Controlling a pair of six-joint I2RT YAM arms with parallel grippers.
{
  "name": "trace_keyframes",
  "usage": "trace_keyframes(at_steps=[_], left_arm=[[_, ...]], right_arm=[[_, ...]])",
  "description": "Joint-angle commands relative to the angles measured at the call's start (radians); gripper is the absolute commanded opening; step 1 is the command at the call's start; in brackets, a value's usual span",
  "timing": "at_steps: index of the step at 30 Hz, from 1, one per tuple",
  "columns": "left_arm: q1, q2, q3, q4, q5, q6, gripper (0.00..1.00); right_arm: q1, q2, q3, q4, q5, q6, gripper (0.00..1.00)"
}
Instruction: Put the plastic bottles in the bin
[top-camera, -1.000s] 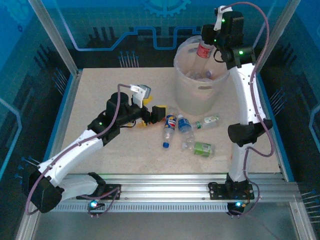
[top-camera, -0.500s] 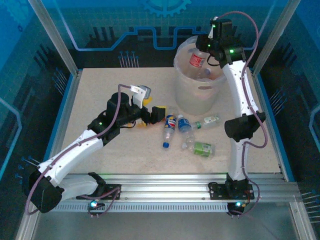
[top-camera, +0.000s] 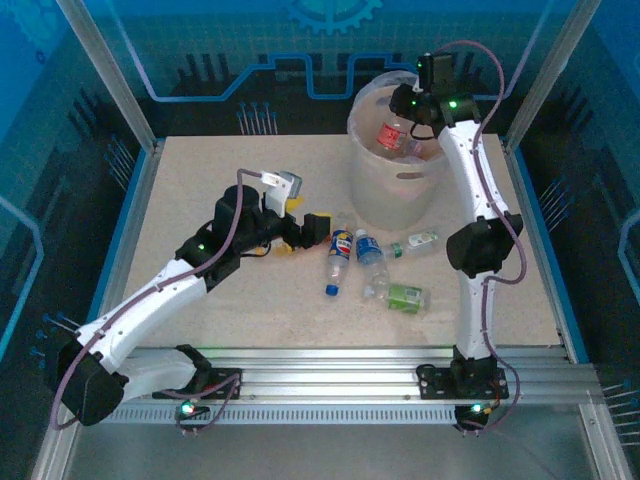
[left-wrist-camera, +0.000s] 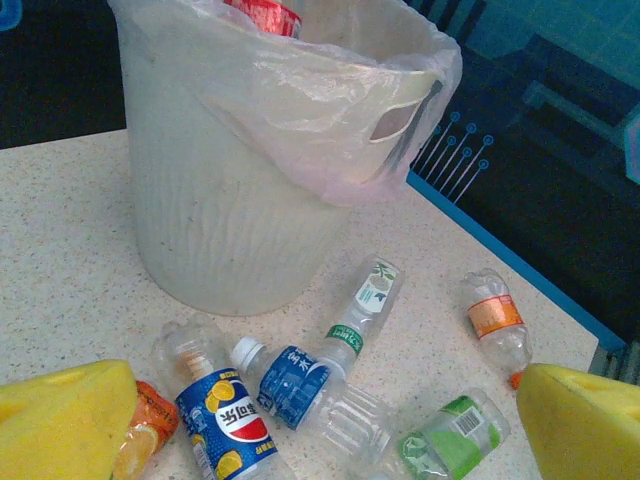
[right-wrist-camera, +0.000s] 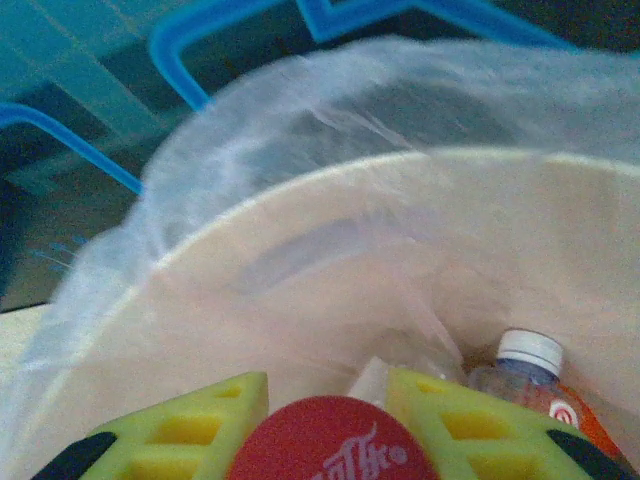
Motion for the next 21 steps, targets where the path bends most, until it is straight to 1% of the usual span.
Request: trace_keyframes(at_steps=[1, 6, 12, 14, 17, 19, 21], left_arm=[[-0.004, 0.010, 0.012, -0.030, -0.020, 0.001, 0.99], [-0.004, 0.020, 0.020, -0.040, -0.022, -0.003, 0.99], [-0.002, 0.031, 0.031, -0.078, -0.054, -0.013, 0.99], [-0.002, 0.033, 0.031, -0.096, -0.074, -0.018, 0.99], [0.002, 0.033, 0.029, -0.116, -0.101, -0.024, 0.99], [0.004, 0.033, 0.027, -0.128, -0.111, -0.031, 0.99], [0.010, 0.033, 0.024, -0.138, -0.121, -0.040, 0.99]], right_arm=[[-0.026, 0.026, -0.008, -0.065, 0.016, 0.009, 0.38], [-0.044, 0.027, -0.008, -0.098, 0.053, -0.011, 0.56], [-0.049, -0.013, -0.008, -0.116, 0.101, -0.056, 0.77], [-0.043, -0.033, -0.009, -0.122, 0.118, -0.076, 0.84], [-0.034, -0.058, -0.010, -0.138, 0.129, -0.096, 0.92], [-0.023, -0.078, -0.020, -0.141, 0.137, -0.117, 1.00], [-0.007, -0.099, -0.033, -0.145, 0.155, -0.137, 1.00]])
